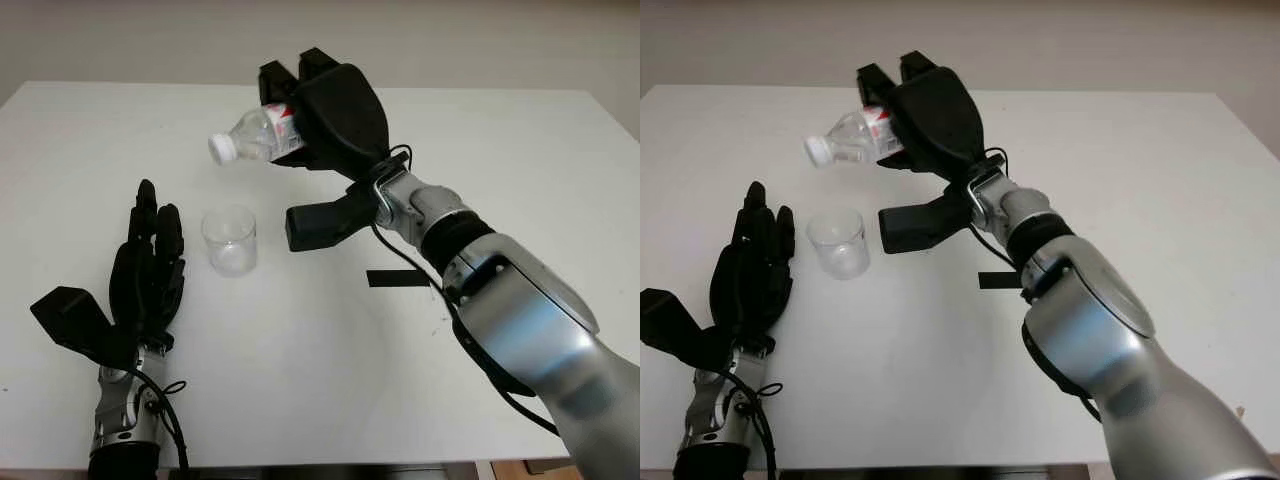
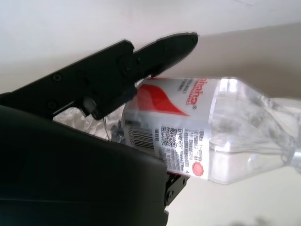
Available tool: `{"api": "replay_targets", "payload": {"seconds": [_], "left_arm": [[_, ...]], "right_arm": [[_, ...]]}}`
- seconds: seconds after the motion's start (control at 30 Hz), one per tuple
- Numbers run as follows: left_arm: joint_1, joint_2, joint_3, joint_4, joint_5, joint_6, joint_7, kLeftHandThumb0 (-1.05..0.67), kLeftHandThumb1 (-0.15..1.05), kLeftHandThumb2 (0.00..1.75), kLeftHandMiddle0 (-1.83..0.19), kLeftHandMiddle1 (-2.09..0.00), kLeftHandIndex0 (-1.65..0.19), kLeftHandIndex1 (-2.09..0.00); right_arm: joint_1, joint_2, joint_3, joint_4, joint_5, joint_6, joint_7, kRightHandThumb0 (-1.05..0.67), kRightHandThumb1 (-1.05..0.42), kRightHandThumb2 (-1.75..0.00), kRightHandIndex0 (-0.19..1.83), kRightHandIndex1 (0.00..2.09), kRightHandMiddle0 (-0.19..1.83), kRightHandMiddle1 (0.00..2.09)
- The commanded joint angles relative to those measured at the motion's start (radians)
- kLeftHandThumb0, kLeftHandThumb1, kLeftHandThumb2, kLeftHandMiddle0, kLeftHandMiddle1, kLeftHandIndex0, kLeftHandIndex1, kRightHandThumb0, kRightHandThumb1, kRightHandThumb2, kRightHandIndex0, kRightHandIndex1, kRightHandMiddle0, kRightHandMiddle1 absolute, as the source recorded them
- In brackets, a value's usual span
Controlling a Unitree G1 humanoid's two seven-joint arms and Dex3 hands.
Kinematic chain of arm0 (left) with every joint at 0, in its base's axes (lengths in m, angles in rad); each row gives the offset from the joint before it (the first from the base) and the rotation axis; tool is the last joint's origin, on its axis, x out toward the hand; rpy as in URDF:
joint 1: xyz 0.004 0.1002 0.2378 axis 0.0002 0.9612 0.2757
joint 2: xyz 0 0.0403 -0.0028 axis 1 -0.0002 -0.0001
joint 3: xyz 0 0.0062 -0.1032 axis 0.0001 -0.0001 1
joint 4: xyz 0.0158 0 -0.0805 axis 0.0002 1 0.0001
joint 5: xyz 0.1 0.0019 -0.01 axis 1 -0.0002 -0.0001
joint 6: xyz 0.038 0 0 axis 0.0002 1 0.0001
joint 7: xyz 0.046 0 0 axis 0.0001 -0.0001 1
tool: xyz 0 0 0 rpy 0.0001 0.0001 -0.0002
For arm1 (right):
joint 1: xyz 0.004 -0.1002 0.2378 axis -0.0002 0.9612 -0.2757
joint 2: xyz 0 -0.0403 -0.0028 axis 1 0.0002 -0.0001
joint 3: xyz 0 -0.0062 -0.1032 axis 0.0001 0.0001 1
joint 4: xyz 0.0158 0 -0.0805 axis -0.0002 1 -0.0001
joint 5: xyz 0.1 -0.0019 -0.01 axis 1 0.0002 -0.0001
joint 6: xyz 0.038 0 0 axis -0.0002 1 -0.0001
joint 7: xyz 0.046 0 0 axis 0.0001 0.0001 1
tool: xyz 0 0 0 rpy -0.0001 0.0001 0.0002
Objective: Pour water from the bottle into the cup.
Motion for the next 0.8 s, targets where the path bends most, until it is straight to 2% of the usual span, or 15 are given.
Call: {"api": "replay_targets", "payload": {"seconds": [0.0, 0.07, 0.17, 0.3, 0.47, 0.63, 0.77], "left_arm": [[0.025, -0.001, 0.003, 0.02, -0.002, 0.011, -0.004, -0.72, 1.05, 0.43, 0.12, -0.06, 0.12, -0.06], [0.025, 0.0, 0.004, 0.016, -0.004, 0.019, -0.006, -0.71, 1.05, 0.43, 0.12, -0.06, 0.12, -0.06], [0.024, 0.003, 0.008, 0.01, -0.01, 0.032, -0.009, -0.72, 1.05, 0.43, 0.11, -0.06, 0.11, -0.06], [0.031, 0.015, 0.006, -0.001, -0.009, 0.044, -0.021, -0.72, 1.05, 0.44, 0.13, -0.05, 0.13, -0.05], [0.032, 0.017, 0.009, -0.008, -0.019, 0.062, -0.03, -0.71, 1.05, 0.44, 0.14, -0.05, 0.13, -0.05], [0.036, 0.022, 0.004, -0.01, -0.014, 0.07, -0.039, -0.72, 1.05, 0.45, 0.16, -0.05, 0.14, -0.05], [0.045, 0.023, 0.001, -0.018, -0.012, 0.069, -0.047, -0.72, 1.05, 0.46, 0.16, -0.05, 0.15, -0.05]], "right_arm": [[0.047, -0.006, -0.102, -0.041, 0.109, -0.044, 0.08, -0.38, -1.05, -0.24, 1.38, 2.09, 1.02, 2.09], [0.103, -0.006, -0.198, -0.073, 0.23, -0.096, 0.192, -0.34, -1.05, -0.25, 1.45, 2.09, 1.13, 2.09], [0.207, -0.013, -0.308, -0.137, 0.383, -0.136, 0.38, -0.3, -1.05, -0.3, 1.45, 2.09, 1.21, 2.09], [0.352, -0.024, -0.406, -0.258, 0.52, -0.092, 0.561, -0.31, -1.05, -0.29, 1.32, 2.09, 1.09, 2.09], [0.534, -0.023, -0.498, -0.545, 0.675, 0.13, 0.73, -0.36, -1.05, -0.3, 1.26, 2.09, 0.92, 2.09], [0.671, -0.028, -0.54, -0.83, 0.749, 0.335, 0.801, -0.37, -1.05, -0.3, 1.33, 2.09, 0.94, 2.09], [0.755, -0.036, -0.565, -1.008, 0.793, 0.448, 0.845, -0.36, -1.05, -0.31, 1.32, 2.09, 0.92, 2.09]]}}
